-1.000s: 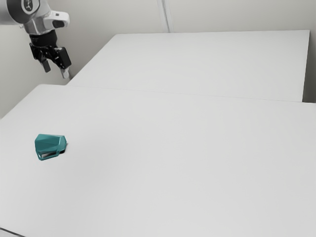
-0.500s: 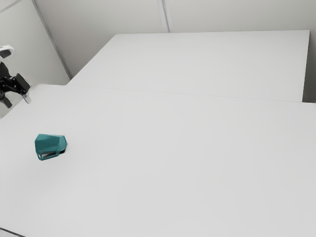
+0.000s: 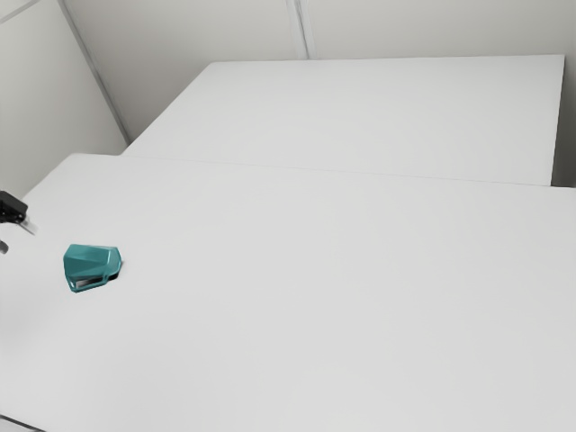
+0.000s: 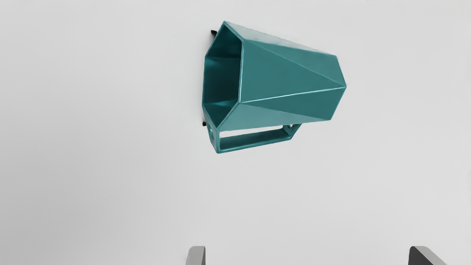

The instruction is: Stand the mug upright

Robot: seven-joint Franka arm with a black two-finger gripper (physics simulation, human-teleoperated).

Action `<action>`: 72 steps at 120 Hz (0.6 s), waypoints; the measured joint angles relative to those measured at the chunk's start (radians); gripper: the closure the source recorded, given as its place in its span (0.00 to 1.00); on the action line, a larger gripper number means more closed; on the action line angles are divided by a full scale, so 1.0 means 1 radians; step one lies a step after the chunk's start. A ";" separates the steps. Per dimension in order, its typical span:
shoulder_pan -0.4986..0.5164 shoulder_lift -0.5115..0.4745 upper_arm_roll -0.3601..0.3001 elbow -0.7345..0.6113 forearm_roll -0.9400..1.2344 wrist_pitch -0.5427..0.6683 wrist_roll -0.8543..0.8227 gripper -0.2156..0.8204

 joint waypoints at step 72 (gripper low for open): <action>0.149 0.233 -0.055 0.078 -0.257 -0.015 0.348 0.21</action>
